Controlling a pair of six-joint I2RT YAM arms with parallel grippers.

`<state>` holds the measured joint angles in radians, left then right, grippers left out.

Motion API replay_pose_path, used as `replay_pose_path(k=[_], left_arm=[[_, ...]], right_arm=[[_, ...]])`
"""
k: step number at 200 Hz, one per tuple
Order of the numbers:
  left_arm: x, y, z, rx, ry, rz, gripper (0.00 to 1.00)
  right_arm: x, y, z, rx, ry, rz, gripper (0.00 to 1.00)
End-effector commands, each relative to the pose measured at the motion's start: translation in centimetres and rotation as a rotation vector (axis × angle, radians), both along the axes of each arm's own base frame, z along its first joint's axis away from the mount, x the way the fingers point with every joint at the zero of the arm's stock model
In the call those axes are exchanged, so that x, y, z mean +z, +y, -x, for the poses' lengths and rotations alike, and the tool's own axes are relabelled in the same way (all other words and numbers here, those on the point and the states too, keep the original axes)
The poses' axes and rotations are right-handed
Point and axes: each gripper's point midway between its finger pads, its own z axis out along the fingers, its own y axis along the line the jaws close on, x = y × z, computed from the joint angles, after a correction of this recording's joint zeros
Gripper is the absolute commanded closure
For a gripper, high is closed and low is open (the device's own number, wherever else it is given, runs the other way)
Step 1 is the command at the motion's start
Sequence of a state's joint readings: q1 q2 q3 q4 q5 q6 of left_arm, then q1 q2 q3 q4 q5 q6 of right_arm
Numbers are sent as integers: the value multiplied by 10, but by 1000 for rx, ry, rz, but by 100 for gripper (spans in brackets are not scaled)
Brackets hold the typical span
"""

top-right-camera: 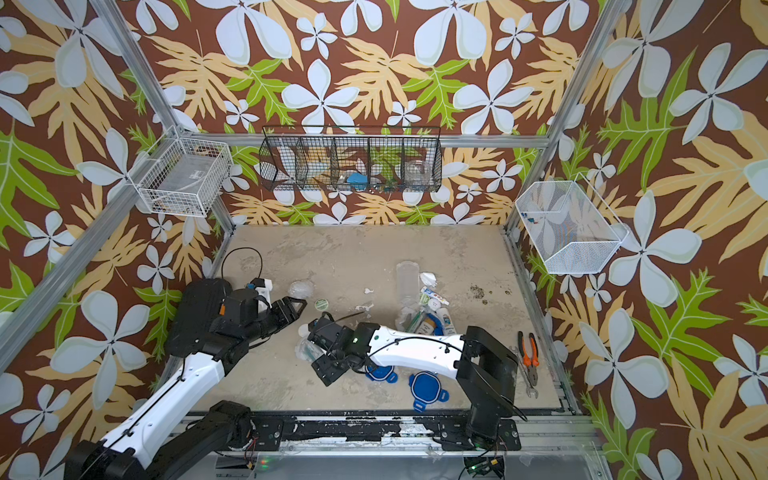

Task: Take out toiletry kits
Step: 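Pour the toiletry kits out of the container, then place the container at the center of the board.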

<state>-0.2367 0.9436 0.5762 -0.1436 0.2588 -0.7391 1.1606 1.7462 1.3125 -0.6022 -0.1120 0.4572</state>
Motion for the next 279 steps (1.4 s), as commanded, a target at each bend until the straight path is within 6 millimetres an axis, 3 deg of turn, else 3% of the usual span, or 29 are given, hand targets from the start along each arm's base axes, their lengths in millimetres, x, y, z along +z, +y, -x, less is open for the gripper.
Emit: replay_pose_path(k=[1, 27, 48, 90, 128, 155, 176, 202, 229, 252, 279], left_arm=[[-6, 5, -7, 11, -12, -41, 31], [-20, -3, -10, -1, 17, 12, 33], [-30, -4, -8, -6, 39, 19, 34], [-33, -2, -3, -13, 40, 4, 34], [-29, -6, -3, -28, 40, 24, 34], [-15, -7, -7, -35, 13, 22, 32], [-3, -8, -11, -41, -10, 19, 29], [10, -13, -15, -62, -22, 23, 29], [29, -9, -19, -53, -57, -6, 27], [35, -6, -20, -53, -67, -35, 26], [30, -4, -18, -50, -66, -57, 25]], right_arm=[[6, -29, 12, 68, 88, 157, 41], [24, -24, -1, 85, 87, 189, 44], [19, -14, -9, 84, 100, 188, 47], [35, -5, -18, 65, 63, 152, 48], [84, -29, -28, -2, -33, 106, 47], [109, -62, -61, -165, -114, 28, 46], [99, -72, -94, -314, -130, -111, 46], [85, -46, -134, -411, -227, -312, 46], [45, -34, -173, -522, -302, -293, 48], [8, -34, -181, -559, -285, -231, 48], [-26, -33, -169, -546, -209, -221, 40]])
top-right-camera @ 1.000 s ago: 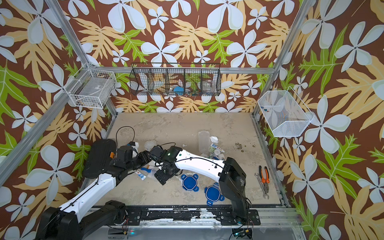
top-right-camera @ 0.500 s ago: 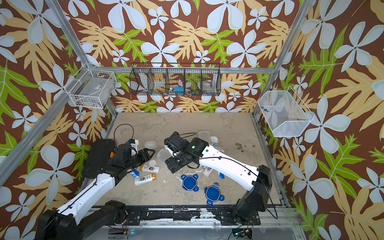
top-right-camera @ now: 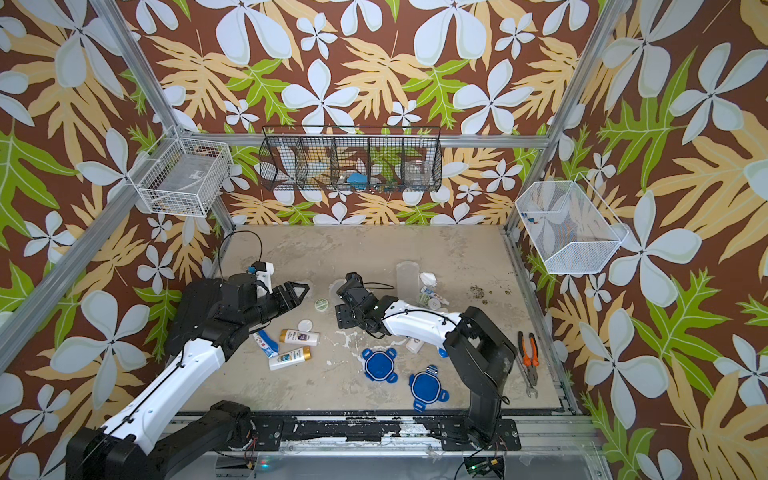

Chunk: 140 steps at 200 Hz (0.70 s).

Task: Take out toiletry kits
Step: Place the container at the center of the board.

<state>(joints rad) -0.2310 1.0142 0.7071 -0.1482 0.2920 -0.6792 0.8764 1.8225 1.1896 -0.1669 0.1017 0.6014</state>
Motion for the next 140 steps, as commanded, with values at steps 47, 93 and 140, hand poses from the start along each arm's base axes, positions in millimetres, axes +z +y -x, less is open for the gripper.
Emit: replay_pose_path(k=[47, 93, 140], left_arm=[[-18, 11, 5, 14, 10, -89, 23], [4, 24, -6, 79, -70, -136, 17], [65, 89, -27, 391, -257, -388, 6]], right_arm=[[-19, 7, 21, 65, 54, -98, 10], [60, -21, 16, 38, -117, -95, 0], [183, -129, -6, -247, -470, -100, 0]])
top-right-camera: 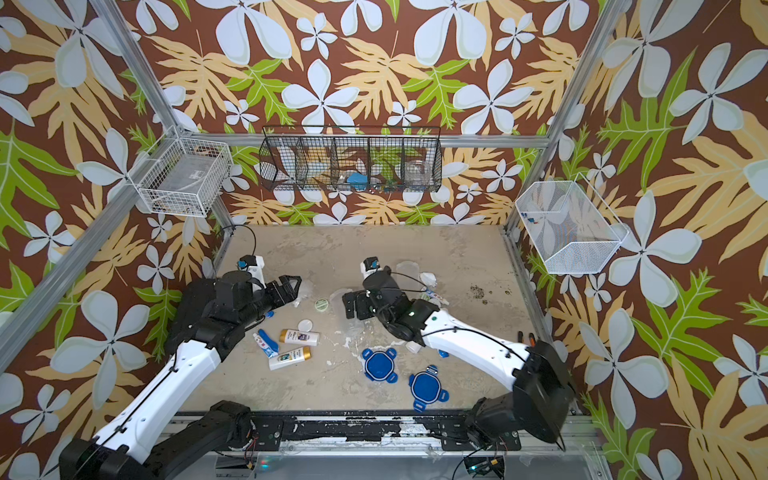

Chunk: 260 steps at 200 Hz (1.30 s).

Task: Take out toiletry kits
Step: Reset both arms

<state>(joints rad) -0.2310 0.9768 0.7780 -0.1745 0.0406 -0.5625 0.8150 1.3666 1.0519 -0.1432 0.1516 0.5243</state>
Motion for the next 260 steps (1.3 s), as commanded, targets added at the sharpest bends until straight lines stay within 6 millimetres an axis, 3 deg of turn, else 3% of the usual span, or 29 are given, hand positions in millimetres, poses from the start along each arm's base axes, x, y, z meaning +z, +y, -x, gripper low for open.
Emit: replay_pose_path(k=[1, 11, 24, 31, 42, 49, 63, 77, 94, 118, 132, 152, 176, 188, 215, 226, 239, 260], left_arm=[[30, 53, -9, 244, -119, -197, 6], [41, 82, -6, 394, -171, -281, 3], [44, 110, 3, 521, -246, -428, 0], [42, 121, 8, 576, -295, -506, 0], [22, 140, 22, 689, -342, -586, 0], [12, 146, 31, 729, -396, -623, 0], [-12, 154, 36, 717, -412, -676, 0], [-39, 165, 34, 708, -350, -669, 0], [-43, 170, 26, 707, -364, -587, 0], [-49, 165, 7, 659, -339, -590, 0], [-54, 160, -1, 608, -334, -584, 0], [-69, 163, -13, 567, -260, -561, 0], [-96, 174, -13, 583, -206, -541, 0], [-100, 169, -21, 533, -185, -543, 0], [-102, 150, -33, 404, -211, -549, 0], [-101, 149, -31, 405, -215, -545, 0], [-100, 154, -24, 451, -217, -517, 0], [-95, 145, -19, 414, -265, -478, 0]], right_arm=[[42, -73, -13, -244, -175, 61, 0], [60, -114, -11, -391, -272, 81, 0], [74, -146, -4, -475, -409, 95, 0], [71, -159, 1, -502, -474, 120, 0], [53, -178, 11, -547, -555, 149, 0], [52, -189, 19, -585, -649, 137, 0], [40, -225, 28, -743, -709, 130, 0], [15, -252, 13, -829, -606, 207, 0], [-13, -281, -1, -881, -504, 384, 0], [-37, -332, 6, -1049, -464, 499, 0], [-55, -353, 12, -1092, -436, 501, 0], [-79, -362, 18, -1070, -430, 474, 0], [-75, -346, 4, -945, -500, 368, 0], [-73, -339, -5, -886, -535, 279, 0], [-84, -326, -27, -775, -548, 293, 0], [-97, -313, -38, -688, -515, 306, 0], [-94, -312, -38, -680, -539, 296, 0], [-96, -314, -39, -686, -522, 296, 0]])
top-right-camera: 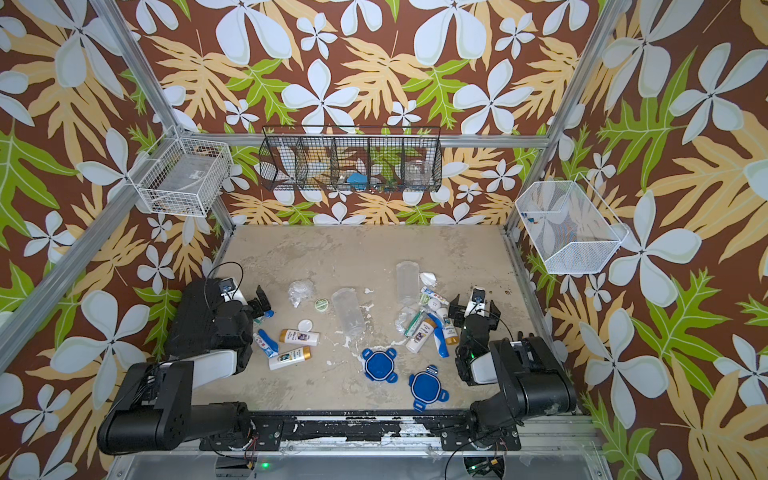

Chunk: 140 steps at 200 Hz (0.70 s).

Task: Take out toiletry kits
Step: Reset both arms

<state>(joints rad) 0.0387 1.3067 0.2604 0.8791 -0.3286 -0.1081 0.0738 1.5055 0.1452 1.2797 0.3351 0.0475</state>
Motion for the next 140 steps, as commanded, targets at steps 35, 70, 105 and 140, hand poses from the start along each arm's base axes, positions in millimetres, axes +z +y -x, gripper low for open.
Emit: replay_pose_path(k=[35, 70, 105, 140], left_arm=[[6, -37, -20, -224, -29, 38, 0], [15, -56, -7, -328, -138, 49, 0], [6, -68, -7, -354, -140, 1, 0], [6, -68, -6, -346, -144, 3, 0]], right_arm=[[21, 4, -5, 30, -94, -21, 0], [21, 4, -5, 30, -94, -20, 0], [21, 4, -5, 30, -94, -20, 0], [21, 4, -6, 30, -93, -20, 0]])
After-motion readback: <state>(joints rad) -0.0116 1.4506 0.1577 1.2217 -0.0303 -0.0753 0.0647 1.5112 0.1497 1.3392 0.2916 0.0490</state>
